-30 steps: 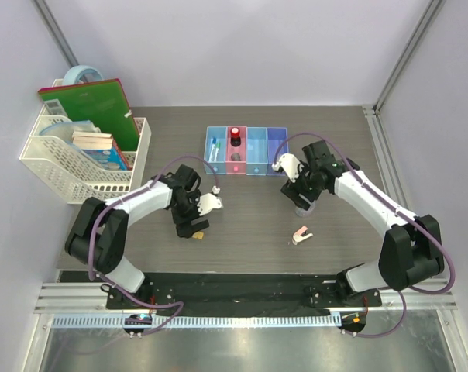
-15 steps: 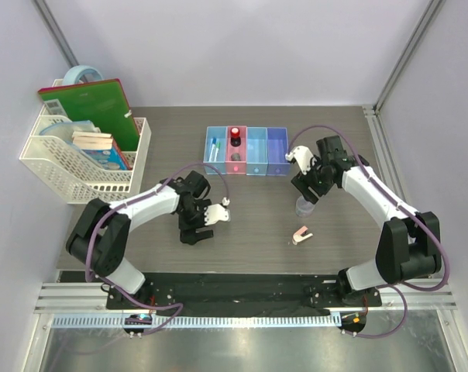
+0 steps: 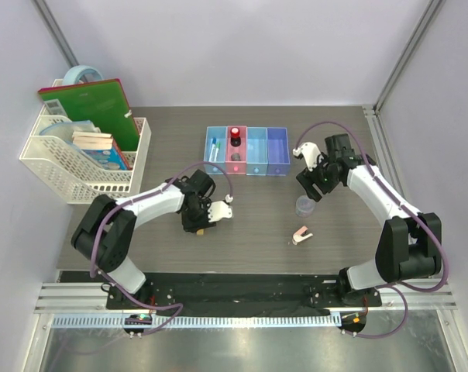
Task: Sort the stationery into containers
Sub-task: Pick up the stationery from the center of the board, then place the stationery in the storage box.
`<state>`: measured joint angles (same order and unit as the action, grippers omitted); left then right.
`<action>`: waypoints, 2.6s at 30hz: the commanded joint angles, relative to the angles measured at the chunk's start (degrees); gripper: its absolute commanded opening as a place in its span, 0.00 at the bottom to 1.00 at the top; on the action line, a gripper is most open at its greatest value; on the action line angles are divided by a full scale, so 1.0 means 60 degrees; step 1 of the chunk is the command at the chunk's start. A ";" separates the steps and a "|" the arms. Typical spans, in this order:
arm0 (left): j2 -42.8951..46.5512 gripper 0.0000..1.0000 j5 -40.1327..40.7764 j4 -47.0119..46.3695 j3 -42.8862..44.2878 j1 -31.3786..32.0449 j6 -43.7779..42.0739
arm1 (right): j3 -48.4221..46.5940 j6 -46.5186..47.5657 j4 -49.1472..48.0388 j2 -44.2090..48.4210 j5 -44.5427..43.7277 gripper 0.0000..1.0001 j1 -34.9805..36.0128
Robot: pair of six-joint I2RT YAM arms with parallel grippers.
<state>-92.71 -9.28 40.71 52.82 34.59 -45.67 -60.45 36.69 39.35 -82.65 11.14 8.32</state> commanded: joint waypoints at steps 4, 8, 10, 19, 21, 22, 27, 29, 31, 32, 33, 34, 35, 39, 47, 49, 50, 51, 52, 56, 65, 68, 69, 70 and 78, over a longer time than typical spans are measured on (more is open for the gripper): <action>-0.0370 0.46 -0.0958 0.0128 -0.0292 0.0256 0.0068 | -0.0004 -0.0167 -0.0172 -0.0097 0.0561 0.77 -0.0200; 0.0011 0.62 -0.1324 0.0875 -0.0190 0.0300 -0.0152 | 0.0011 -0.0094 -0.0128 -0.0024 0.0546 0.77 -0.0258; 0.0128 0.64 -0.1369 0.1095 -0.0146 0.0314 -0.0182 | -0.0033 -0.0094 -0.0114 0.0006 0.0517 0.77 -0.0258; -0.0456 0.63 -0.1383 0.0452 0.0191 0.0358 0.0419 | -0.0048 -0.0182 -0.0114 0.0020 0.0547 0.77 -0.0287; -0.0574 0.63 -0.1296 0.0306 0.0220 0.0373 0.0434 | -0.0048 -0.0124 -0.0114 0.0094 0.0517 0.77 -0.0288; -0.0589 0.62 -0.1310 0.0247 0.0235 0.0373 0.0448 | -0.0048 -0.0123 -0.0114 0.0108 0.0517 0.77 -0.0302; -0.0910 0.56 -0.1296 0.0159 0.0382 0.0402 0.0522 | -0.0048 -0.0153 -0.0128 0.0021 0.0590 0.77 -0.0375; -0.0955 0.48 -0.1208 0.0159 0.0353 0.0432 0.0507 | -0.0019 -0.0138 -0.0143 -0.0023 0.0590 0.77 -0.0361; -0.1028 0.40 -0.1135 0.0100 0.0265 0.0446 0.0536 | 0.0025 -0.0138 -0.0157 -0.0082 0.0619 0.77 -0.0419; -0.1043 0.36 -0.1120 0.0071 0.0250 0.0446 0.0536 | 0.0069 -0.0123 -0.0158 -0.0097 0.0634 0.77 -0.0448; -0.1072 0.30 -0.1091 0.0027 0.0221 0.0432 0.0551 | 0.0084 -0.0123 -0.0172 -0.0155 0.0663 0.77 -0.0492; -0.1101 0.27 -0.1105 0.0027 0.0221 0.0446 0.0595 | 0.0069 -0.0109 -0.0172 -0.0184 0.0693 0.77 -0.0522; -0.1131 0.23 -0.1076 0.0027 0.0221 0.0446 0.0595 | 0.0084 -0.0123 -0.0143 -0.0199 0.0765 0.77 -0.0551; -0.1102 0.00 -0.0871 0.0304 0.0454 0.0446 0.0639 | 0.0040 -0.0079 0.0076 -0.0345 0.1204 0.79 -0.0712; 0.0141 0.00 -0.0783 0.1154 0.2121 0.0446 0.1239 | -0.0004 -0.0064 0.0751 -0.0521 0.2596 0.80 -0.0742; 0.0187 0.00 -0.0710 0.1256 0.2649 0.0446 0.1414 | -0.0004 -0.0181 0.0780 -0.0507 0.2743 0.81 -0.0727; 0.0042 0.00 -0.0521 0.1286 0.3261 0.0446 0.1633 | -0.0004 -0.0254 0.0780 -0.0507 0.2816 0.83 -0.0727; -0.0061 0.00 -0.0403 0.1316 0.3601 0.0446 0.1751 | -0.0004 -0.0299 0.0780 -0.0521 0.2860 0.83 -0.0712; -0.0192 0.00 -0.0286 0.1374 0.3923 0.0446 0.1883 | 0.0011 -0.0314 0.0765 -0.0522 0.2846 0.83 -0.0712; -0.0808 0.00 0.0095 0.1214 0.5445 0.0432 0.2381 | 0.0200 -0.0489 0.0444 -0.0551 0.2320 0.85 -0.0654; -0.3472 0.00 -0.0781 0.1447 0.9650 0.0110 0.3509 | 0.0670 -0.1016 -0.0391 -0.0200 0.1748 0.91 -0.0113; -0.4381 0.00 -0.1090 0.1229 1.0677 0.0065 0.3773 | 0.0801 -0.1294 -0.0713 -0.0024 0.1338 0.92 0.0341; -0.4542 0.00 -0.1105 0.1025 1.0868 0.0065 0.3817 | 0.0889 -0.1368 -0.0888 0.0035 0.1221 0.92 0.0574; -0.4849 0.00 -0.1105 0.0907 1.1160 0.0065 0.3803 | 0.0919 -0.1441 -0.0962 0.0050 0.0930 0.92 0.0693; -0.5964 0.00 -0.1047 -0.0353 1.1851 -0.0037 0.3817 | 0.1094 -0.1793 -0.1417 -0.0053 0.0078 0.91 0.1060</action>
<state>-125.97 -14.20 44.10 120.31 34.83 -23.99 -54.68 27.75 33.82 -84.64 15.27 14.55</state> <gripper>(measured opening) 0.343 0.911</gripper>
